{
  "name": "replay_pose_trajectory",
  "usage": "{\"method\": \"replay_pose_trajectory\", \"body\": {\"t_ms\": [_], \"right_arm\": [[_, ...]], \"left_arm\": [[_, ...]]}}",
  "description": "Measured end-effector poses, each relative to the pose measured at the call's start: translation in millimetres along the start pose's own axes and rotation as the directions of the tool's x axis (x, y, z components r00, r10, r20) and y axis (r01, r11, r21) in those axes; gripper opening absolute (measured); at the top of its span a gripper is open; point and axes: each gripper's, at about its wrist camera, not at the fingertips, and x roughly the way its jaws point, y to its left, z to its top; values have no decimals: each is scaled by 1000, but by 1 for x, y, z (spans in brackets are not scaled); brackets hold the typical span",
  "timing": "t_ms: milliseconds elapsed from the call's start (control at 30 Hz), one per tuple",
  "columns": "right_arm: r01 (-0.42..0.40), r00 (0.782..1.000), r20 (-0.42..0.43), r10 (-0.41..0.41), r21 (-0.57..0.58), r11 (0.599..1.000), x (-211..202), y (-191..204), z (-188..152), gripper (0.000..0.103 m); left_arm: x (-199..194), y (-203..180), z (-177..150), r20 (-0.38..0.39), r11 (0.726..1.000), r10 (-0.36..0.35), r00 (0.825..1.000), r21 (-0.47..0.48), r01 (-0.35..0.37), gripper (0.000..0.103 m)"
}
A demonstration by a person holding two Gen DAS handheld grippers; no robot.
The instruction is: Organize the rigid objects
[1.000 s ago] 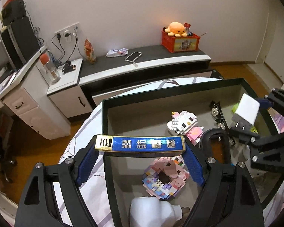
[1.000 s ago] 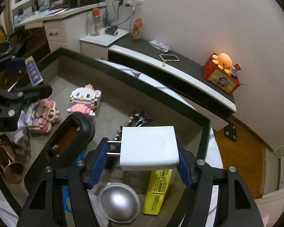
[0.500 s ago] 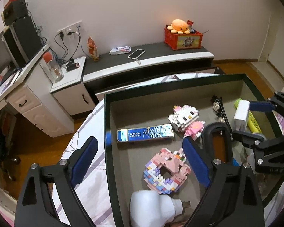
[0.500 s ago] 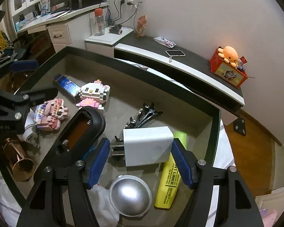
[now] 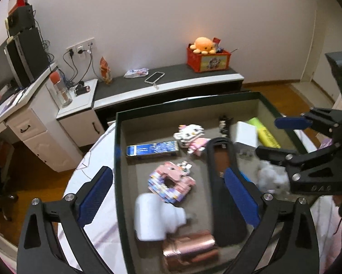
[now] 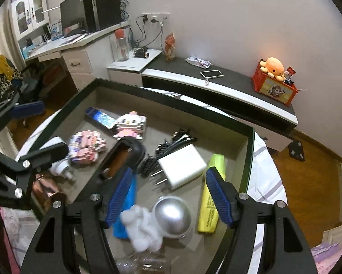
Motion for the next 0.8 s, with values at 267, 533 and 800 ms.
{"method": "replay_pose_trajectory", "body": {"t_ms": [267, 533, 800], "right_arm": [[3, 1000, 11, -3, -2, 1000, -21, 16, -14, 79], [73, 996, 52, -77, 70, 995, -47, 9, -30, 103], [71, 975, 199, -95, 122, 990, -107, 25, -57, 103]], "left_arm": [[-18, -15, -9, -17, 1000, -11, 1000, -28, 10, 103], [-48, -22, -24, 20, 996, -12, 1000, -84, 13, 103], [-114, -26, -48, 157, 987, 105, 982, -140, -83, 103]]}}
